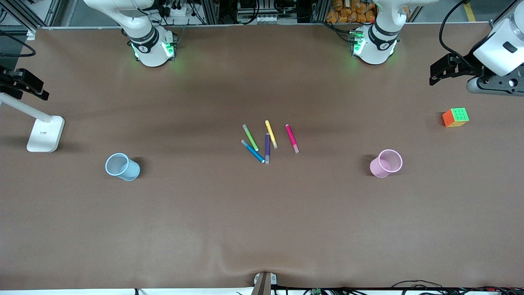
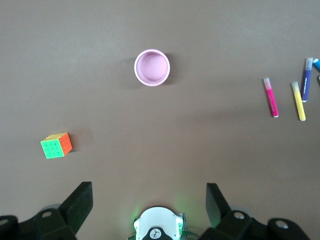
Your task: Place pink and blue markers in matching cups
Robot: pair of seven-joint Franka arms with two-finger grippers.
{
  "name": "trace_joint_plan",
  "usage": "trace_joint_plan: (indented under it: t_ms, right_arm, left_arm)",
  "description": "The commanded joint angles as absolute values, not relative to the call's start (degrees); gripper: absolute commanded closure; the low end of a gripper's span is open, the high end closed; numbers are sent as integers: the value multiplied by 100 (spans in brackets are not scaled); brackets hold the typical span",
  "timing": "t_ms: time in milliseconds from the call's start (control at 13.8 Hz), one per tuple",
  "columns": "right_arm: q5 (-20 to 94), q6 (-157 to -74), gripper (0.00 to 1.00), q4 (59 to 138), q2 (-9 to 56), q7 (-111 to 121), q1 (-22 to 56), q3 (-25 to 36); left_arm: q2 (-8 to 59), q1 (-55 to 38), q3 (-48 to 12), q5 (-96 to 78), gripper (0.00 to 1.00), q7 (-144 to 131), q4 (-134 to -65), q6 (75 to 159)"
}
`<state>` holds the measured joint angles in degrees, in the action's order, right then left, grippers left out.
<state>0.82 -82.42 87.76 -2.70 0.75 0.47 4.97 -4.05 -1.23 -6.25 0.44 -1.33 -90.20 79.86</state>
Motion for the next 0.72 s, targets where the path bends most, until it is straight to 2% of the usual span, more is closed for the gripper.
trace_joint_plan:
  t_ms: [0, 72, 145, 217, 579, 652]
  right_arm:
    - [79, -8235, 59, 8851, -352, 105, -18, 466]
    - [70, -8235, 52, 8851, -352, 105, -18, 466]
    - [70, -8227, 30, 8851, -352, 97, -18, 466]
    - [70, -8227, 0, 8851, -352, 97, -18, 466]
    - [70, -8226, 0, 8851, -369, 88, 0, 466]
    - [70, -8235, 6, 8851, -369, 88, 0, 466]
  left_arm:
    - [-378, -62, -650, -26, 0, -185, -8894, 7787]
    - [-369, -88, -650, -26, 0, -219, -8895, 7770]
    - [-369, -123, -668, -26, 0, -298, -8895, 7770]
    - [-369, -167, -746, -26, 0, -386, -8903, 7761]
    - [-71, -193, -826, -35, 0, -483, -8912, 7523]
    - [-1, -211, -826, -26, 0, -492, -8912, 7523]
